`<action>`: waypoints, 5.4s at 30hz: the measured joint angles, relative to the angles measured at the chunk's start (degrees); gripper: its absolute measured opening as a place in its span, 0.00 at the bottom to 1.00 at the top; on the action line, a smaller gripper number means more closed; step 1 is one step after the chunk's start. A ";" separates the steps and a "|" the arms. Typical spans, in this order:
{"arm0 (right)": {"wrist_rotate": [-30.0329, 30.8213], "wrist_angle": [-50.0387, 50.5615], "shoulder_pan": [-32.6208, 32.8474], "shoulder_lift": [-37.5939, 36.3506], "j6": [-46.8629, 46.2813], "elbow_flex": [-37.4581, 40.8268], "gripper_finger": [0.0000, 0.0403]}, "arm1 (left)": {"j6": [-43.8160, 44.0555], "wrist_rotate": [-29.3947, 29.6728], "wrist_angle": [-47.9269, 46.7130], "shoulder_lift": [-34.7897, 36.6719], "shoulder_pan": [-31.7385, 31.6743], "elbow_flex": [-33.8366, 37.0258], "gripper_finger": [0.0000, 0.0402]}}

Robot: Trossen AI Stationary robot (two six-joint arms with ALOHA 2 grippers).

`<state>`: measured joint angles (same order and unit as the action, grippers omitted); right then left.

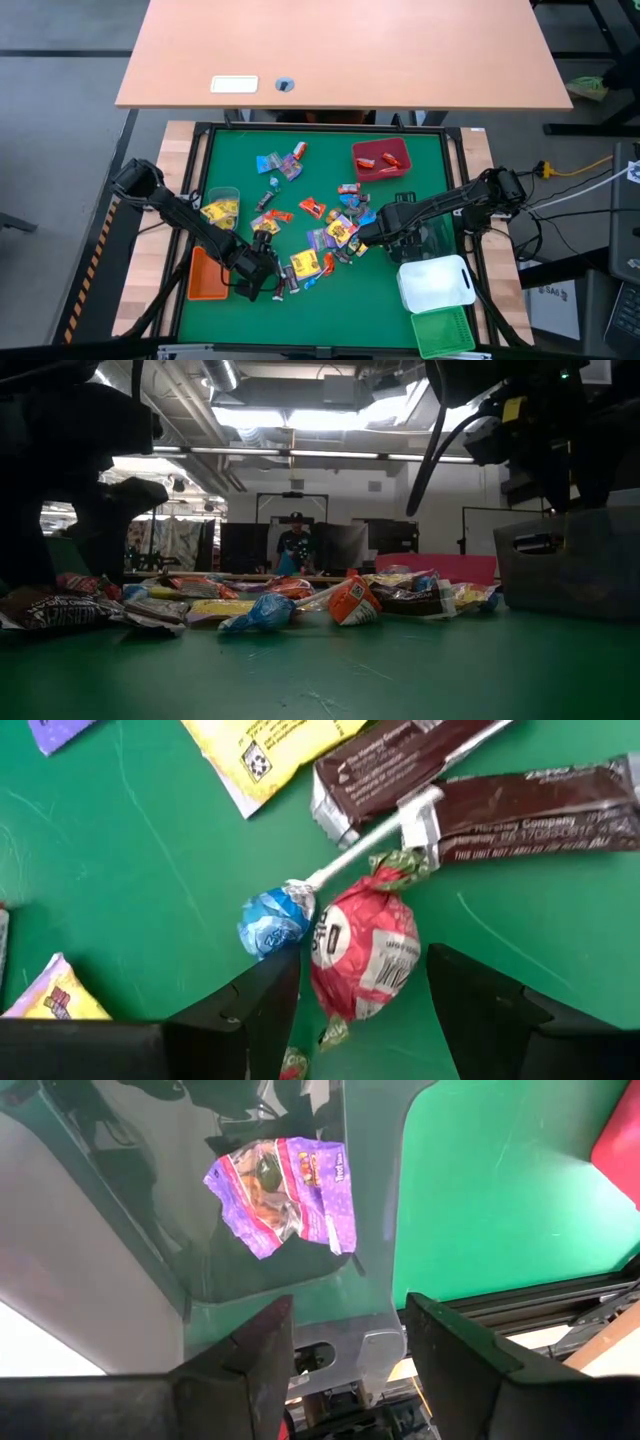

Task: Sort candy
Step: Put the pink candy into the orange bin, then put the orange chocolate bar into the red bin

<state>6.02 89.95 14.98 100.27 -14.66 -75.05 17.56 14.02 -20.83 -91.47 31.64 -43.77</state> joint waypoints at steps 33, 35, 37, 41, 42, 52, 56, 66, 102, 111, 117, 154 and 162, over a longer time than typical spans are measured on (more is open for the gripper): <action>11.43 -14.56 0.00 -17.95 2.31 -0.11 0.47 | 0.31 -0.66 -8.05 -0.05 0.00 -12.45 0.23; 11.41 -17.44 0.00 -18.36 3.28 -0.11 0.47 | 0.33 -0.66 -12.15 -0.05 0.00 -16.19 0.23; 11.39 -20.49 0.00 -18.38 3.88 -0.11 0.47 | 0.93 -0.67 -16.23 -0.05 0.00 -20.01 0.23; 10.65 -28.21 0.00 -18.04 4.93 0.08 0.47 | 7.23 -2.09 -26.17 -0.05 0.00 -26.92 0.23; 9.99 -30.45 0.00 -17.94 5.84 0.41 0.47 | 9.43 -2.75 -28.80 -0.05 0.00 -28.45 0.23; 4.12 -51.54 0.02 -16.56 21.16 6.44 0.47 | 30.64 -10.88 -48.57 -0.03 3.46 -33.42 0.23; 3.41 -55.22 0.00 -15.50 24.70 7.76 0.47 | 41.26 -12.29 -55.50 -0.01 6.55 -33.42 0.23; 2.17 -60.99 0.00 -10.31 29.13 7.72 0.47 | 60.95 -12.26 -64.10 -0.03 15.42 -33.09 0.23; -10.60 -76.48 0.00 9.41 40.89 7.74 0.47 | 73.37 -4.08 -65.41 -0.03 20.06 -33.09 0.48; -10.64 -76.22 0.00 12.23 42.44 7.61 0.47 | 73.40 -4.00 -64.35 -0.03 20.02 -33.09 0.48; -10.74 -75.34 0.00 12.61 42.42 7.48 0.43 | 73.37 -2.31 -63.13 -0.03 20.02 -33.09 0.48; -2.59 -41.05 -0.70 11.64 46.56 -13.14 0.07 | 69.11 27.11 -57.04 -0.03 19.45 -33.09 0.48; -2.51 -30.66 -6.85 3.36 44.30 -13.88 0.07 | 53.21 24.58 -56.85 -0.03 13.94 -31.81 0.48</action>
<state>3.51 59.29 8.13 103.63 29.65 -88.93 70.77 38.60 -77.68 -91.50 45.57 -75.58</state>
